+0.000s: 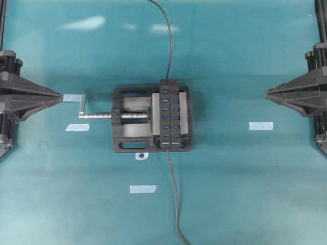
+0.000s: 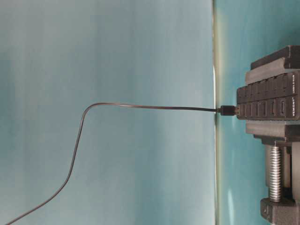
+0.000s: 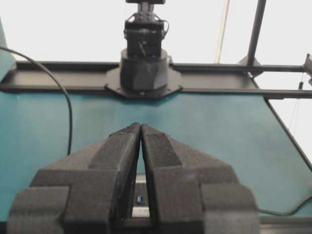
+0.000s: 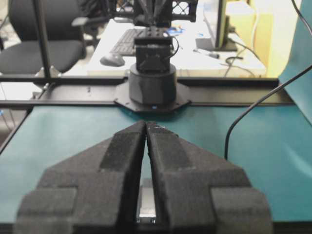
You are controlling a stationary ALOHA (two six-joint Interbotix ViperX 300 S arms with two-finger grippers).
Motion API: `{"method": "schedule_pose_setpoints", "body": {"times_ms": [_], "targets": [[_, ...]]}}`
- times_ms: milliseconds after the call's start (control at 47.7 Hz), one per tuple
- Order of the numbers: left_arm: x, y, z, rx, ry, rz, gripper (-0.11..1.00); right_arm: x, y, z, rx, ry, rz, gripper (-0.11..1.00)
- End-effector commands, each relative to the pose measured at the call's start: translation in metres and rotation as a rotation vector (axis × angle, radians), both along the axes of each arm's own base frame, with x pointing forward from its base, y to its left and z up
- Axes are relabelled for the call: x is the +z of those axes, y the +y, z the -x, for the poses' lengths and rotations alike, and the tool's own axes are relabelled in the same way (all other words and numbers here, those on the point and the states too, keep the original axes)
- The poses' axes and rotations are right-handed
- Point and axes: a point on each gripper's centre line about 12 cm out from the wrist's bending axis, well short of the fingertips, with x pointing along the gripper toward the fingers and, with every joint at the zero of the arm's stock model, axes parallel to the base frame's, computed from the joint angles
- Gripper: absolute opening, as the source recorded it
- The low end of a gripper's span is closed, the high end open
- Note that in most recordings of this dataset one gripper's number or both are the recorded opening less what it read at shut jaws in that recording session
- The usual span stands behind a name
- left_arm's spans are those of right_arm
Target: Insert the USB into the front port of the fixed hub.
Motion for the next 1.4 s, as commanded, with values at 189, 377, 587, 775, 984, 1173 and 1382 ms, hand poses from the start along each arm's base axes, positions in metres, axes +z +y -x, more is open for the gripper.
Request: {"method": "schedule_pose_setpoints", "body": {"times_ms": [189,377,587,775,984,1173,1382], "targets": [[0.001,-0.001,-0.003,-0.006,0.003,0.019,0.00,0.002,-0.002,-0.002,-0.011,0.027,-0.044,-0.02],[-0.001,-0.001,-0.005,-0.005,0.032,0.020,0.00,-0.007,-0.003,-0.002,-0.014,0.095,-0.065,-0.03],[-0.008,0.000,-0.005,0.000,0.104,0.018,0.00,-0.019,-0.003,-0.002,-0.016,0.205,-0.098,-0.03],[-0.011,0.000,-0.005,0.001,0.160,0.018,0.00,-0.023,-0.005,-0.005,-0.033,0.324,-0.107,-0.03],[-0.014,0.000,-0.005,0.002,0.199,0.018,0.00,-0.026,-0.010,-0.009,-0.060,0.427,-0.111,-0.03],[-0.016,0.000,-0.006,0.002,0.210,0.017,0.00,-0.028,-0.016,-0.018,-0.086,0.507,-0.116,-0.03],[-0.019,0.001,-0.006,0.004,0.236,0.018,0.00,-0.034,-0.026,-0.040,-0.120,0.631,-0.117,-0.03]]}}
